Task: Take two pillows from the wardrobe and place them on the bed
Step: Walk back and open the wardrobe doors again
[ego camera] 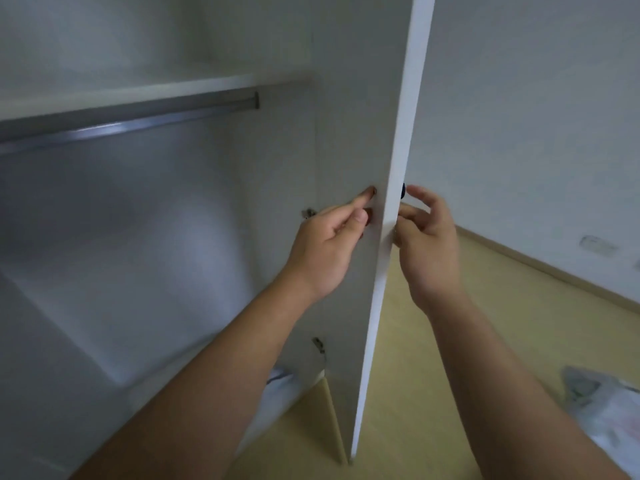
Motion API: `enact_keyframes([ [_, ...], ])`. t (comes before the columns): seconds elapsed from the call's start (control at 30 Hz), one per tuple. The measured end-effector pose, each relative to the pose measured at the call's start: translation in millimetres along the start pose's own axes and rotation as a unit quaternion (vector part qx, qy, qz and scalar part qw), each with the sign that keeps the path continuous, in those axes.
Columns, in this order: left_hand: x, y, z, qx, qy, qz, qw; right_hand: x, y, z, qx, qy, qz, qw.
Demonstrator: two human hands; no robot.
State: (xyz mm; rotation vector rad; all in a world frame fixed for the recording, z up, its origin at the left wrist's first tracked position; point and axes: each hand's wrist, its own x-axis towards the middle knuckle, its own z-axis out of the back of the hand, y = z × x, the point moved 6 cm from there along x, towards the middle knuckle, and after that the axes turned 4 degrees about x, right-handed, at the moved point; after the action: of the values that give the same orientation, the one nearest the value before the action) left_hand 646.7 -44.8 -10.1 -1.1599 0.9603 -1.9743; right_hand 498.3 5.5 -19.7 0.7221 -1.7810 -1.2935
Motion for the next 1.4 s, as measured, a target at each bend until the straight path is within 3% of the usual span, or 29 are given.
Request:
enact_keyframes([
  [0.17,28.4,-14.2,-50.4,0.063,0.051,-0.055,0.995,11.2,-1.2,46.4,0.020,-0.101,-0.005,0.995],
  [0.37,65.0,-34.0,-102.6,0.198,0.088,-0.111,0.970,34.3,0.0,84.7,-0.034,-0.118,0.013,0.992],
  [0.43,77.5,-33.2,-113.0,0.210,0.111,-0.117,0.964,41.2,-4.7,89.7,-0.065,-0.120,0.017,0.990],
  [0.5,87.5,-28.6,-115.8,0.211,0.115,-0.113,0.964,44.3,-12.0,95.8,-0.113,-0.178,0.014,0.977],
  [0.57,91.7,-18.3,-109.7,0.188,0.091,-0.090,0.974,41.6,-20.8,98.3,-0.147,-0.246,0.024,0.958],
  [0.63,85.6,-0.7,-96.4,0.167,0.067,-0.061,0.982,38.5,-36.5,88.3,-0.160,-0.254,0.018,0.954],
  [0.8,33.2,75.3,-39.6,0.191,0.054,0.063,0.978,27.0,-89.9,30.3,-0.151,-0.144,-0.054,0.977],
  [1.0,-57.3,158.1,73.2,0.241,-0.013,0.220,0.945,-16.1,-149.0,-82.1,-0.151,0.030,-0.127,0.980],
  [1.2,-140.5,225.9,169.2,0.293,-0.059,0.317,0.900,-73.2,-217.2,-166.1,-0.203,0.161,-0.196,0.946],
  [1.4,-190.7,316.3,180.6,0.253,-0.033,0.428,0.867,-90.5,-311.1,-229.8,-0.253,0.271,-0.255,0.893],
])
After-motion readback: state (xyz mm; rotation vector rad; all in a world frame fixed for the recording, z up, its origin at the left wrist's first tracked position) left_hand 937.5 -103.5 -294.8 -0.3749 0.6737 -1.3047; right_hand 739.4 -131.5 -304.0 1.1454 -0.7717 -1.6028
